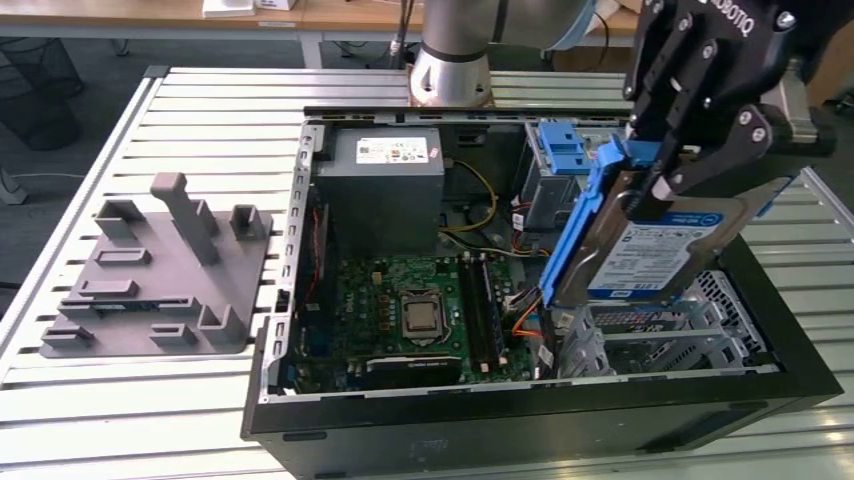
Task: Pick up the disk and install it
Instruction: 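Insert the disk into the insertion slot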
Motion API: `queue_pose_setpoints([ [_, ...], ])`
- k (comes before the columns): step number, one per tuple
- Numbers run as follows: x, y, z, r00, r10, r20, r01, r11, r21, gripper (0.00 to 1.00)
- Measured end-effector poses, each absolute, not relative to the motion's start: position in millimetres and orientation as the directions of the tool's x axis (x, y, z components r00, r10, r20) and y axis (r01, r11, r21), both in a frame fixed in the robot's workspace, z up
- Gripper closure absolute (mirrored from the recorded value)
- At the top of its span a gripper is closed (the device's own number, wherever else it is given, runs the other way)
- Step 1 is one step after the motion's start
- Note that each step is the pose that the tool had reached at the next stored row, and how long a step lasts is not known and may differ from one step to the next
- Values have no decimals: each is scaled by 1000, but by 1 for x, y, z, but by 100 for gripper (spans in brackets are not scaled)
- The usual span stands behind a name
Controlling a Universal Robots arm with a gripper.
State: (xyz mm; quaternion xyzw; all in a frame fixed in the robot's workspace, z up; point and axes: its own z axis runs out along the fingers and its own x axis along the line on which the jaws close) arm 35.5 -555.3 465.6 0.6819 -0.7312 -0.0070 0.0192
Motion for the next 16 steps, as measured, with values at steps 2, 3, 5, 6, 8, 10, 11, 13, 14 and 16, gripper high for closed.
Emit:
queue_pose_setpoints([
  [2, 45, -555, 465, -70, -997, 19, -997, 70, 36, 64],
  [3, 49, -556, 465, -69, -997, 19, -997, 70, 36, 64],
  [5, 58, -556, 464, -69, -997, 19, -997, 70, 36, 64],
  [6, 63, -556, 463, -70, -997, 19, -997, 70, 36, 64],
  [8, 70, -556, 462, -69, -997, 19, -997, 70, 36, 64],
  [10, 72, -558, 461, -69, -997, 19, -997, 70, 36, 64],
  [11, 73, -558, 460, -69, -997, 19, -997, 70, 36, 64],
  [13, 75, -560, 458, -69, -997, 18, -997, 70, 36, 64],
  [14, 76, -560, 456, -69, -997, 19, -997, 70, 36, 64],
  [16, 77, -560, 454, -69, -997, 19, -997, 70, 36, 64],
])
